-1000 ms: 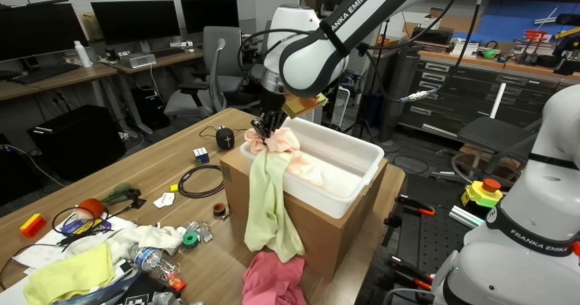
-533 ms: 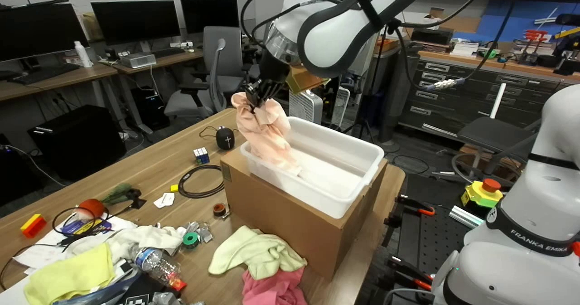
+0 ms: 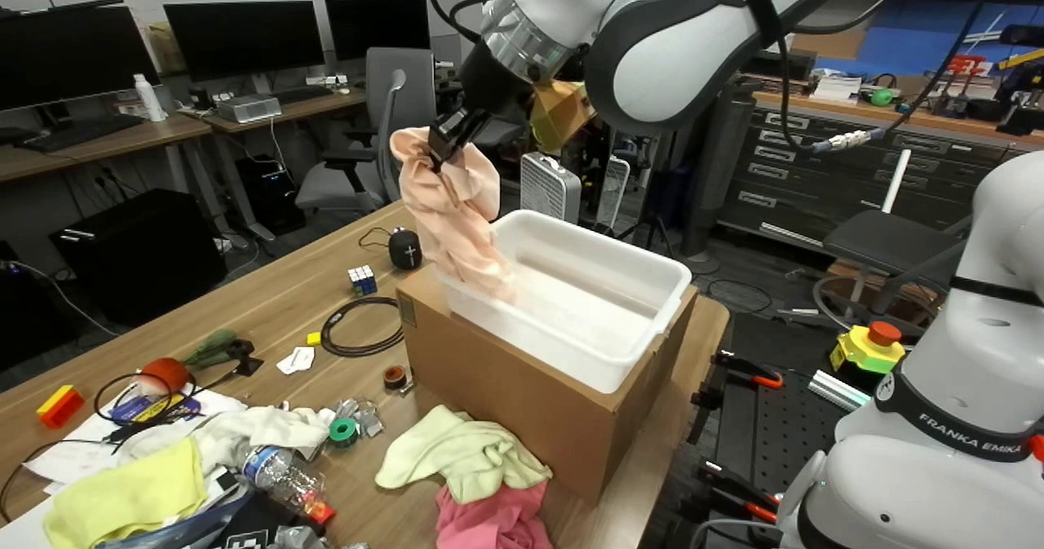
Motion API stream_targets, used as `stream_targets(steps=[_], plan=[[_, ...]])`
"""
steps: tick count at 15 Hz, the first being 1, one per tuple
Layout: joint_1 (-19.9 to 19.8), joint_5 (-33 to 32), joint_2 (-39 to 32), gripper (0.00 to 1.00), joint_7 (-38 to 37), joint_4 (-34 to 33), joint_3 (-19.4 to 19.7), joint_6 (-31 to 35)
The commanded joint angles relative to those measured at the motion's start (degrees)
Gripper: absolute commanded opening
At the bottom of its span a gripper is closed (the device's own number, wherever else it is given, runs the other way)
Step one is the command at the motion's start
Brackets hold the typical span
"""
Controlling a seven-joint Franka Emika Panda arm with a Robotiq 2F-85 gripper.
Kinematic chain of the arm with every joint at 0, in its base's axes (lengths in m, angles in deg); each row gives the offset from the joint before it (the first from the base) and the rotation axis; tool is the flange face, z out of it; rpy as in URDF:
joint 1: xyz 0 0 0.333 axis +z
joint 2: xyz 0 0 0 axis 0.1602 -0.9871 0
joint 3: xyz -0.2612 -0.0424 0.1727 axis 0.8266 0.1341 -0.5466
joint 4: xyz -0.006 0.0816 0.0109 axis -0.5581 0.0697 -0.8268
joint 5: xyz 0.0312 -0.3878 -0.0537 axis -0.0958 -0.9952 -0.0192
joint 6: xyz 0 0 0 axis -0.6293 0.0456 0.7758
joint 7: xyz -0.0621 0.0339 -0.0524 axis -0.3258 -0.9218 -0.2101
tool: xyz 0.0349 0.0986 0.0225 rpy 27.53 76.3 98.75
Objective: Remove the clothes from the box and put them on the table
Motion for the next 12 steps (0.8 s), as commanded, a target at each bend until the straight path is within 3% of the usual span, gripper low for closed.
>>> stream_targets(steps=[1,9,12], plan=[[1.26,-3.58,4.26,0.10,0.04,2.72,-2.36,2.71],[8.41,-3.08,6.64,0.10,7.00,6.70,-7.48,1.91],[9.92,1.12,6.31,0.10,12.06,7.28,-9.78,-1.14]])
